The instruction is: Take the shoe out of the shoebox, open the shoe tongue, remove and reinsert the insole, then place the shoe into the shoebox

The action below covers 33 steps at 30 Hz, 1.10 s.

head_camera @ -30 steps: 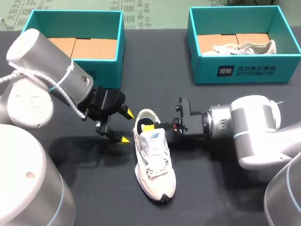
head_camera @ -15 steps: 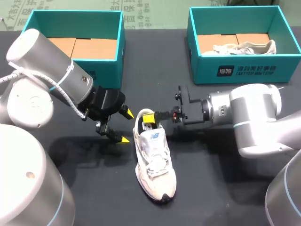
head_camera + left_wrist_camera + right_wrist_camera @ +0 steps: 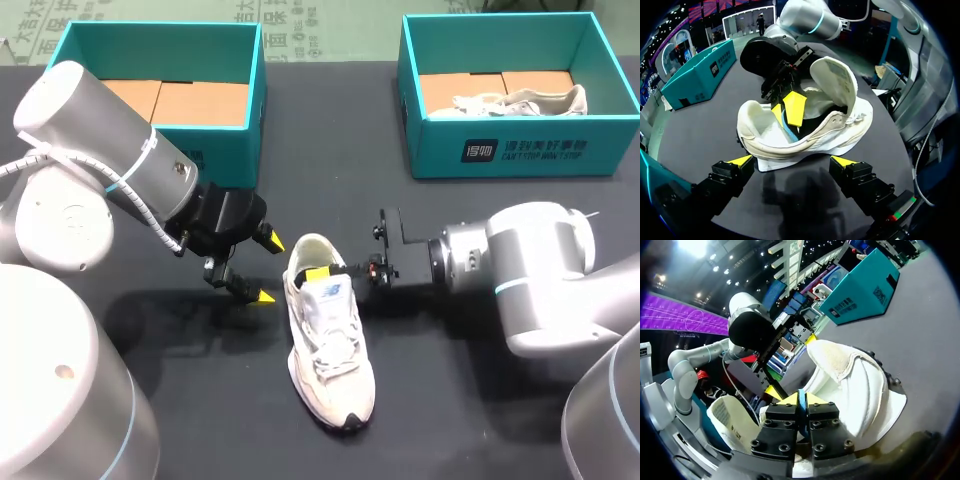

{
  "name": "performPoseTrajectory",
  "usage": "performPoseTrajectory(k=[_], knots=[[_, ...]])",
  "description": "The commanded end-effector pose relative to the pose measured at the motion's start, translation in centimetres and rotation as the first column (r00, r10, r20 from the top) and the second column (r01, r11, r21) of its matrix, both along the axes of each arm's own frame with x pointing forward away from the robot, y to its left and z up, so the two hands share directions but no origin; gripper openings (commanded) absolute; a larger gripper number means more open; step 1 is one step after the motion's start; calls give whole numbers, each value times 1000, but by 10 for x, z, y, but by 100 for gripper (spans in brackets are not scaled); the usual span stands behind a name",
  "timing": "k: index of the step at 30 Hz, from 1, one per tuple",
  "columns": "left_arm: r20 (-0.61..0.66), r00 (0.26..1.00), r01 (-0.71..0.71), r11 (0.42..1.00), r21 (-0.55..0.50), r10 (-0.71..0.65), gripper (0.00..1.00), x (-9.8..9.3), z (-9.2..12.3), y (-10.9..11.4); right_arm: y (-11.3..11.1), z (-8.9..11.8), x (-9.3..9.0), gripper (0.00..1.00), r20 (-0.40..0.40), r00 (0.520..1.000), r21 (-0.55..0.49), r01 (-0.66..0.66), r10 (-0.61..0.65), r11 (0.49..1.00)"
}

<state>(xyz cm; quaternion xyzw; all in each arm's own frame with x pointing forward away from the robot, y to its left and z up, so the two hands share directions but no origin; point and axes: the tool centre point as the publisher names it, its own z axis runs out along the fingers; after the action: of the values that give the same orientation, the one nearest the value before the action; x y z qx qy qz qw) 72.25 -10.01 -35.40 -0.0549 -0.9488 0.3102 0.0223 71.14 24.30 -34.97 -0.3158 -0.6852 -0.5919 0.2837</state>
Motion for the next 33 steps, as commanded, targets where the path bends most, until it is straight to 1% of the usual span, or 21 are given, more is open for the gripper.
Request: performPoseTrajectory(k=[1,4,5,6,7,8,9,11,18,27,33], knots=[[1,1000,0,1000,2,0,100,0,-1,-1,-1,-1,-13,0,6,1000,-13,6,-6,1000],[1,1000,0,1000,2,0,100,0,-1,-1,-1,7,-11,0,32,999,-22,4,-3,1000],[1,1000,0,1000,2,0,100,0,-1,-1,0,9,-9,10,39,999,-26,2,-1,1000],[1,1000,0,1000,2,0,100,0,-1,-1,-1,11,-7,16,46,999,-30,-1,2,1000],[1,1000,0,1000,2,0,100,0,-1,-1,-1,14,-5,27,55,998,-33,-6,8,999],[1,1000,0,1000,2,0,100,0,-1,-1,0,16,-2,34,62,998,-38,-10,12,999],[1,1000,0,1000,2,0,100,0,-1,-1,0,18,0,39,67,998,-40,-14,17,999],[1,1000,0,1000,2,0,100,0,-1,-1,1,21,4,44,76,997,-47,-20,24,999],[1,1000,0,1000,2,0,100,0,-1,-1,2,29,12,46,103,994,-66,-34,41,997],[6,999,43,999,7,-43,100,-1,5,-2,-3,37,12,46,123,992,-110,-25,39,994],[6,998,59,998,8,-59,100,-1,9,0,-10,40,15,48,129,991,-139,-13,31,990]])
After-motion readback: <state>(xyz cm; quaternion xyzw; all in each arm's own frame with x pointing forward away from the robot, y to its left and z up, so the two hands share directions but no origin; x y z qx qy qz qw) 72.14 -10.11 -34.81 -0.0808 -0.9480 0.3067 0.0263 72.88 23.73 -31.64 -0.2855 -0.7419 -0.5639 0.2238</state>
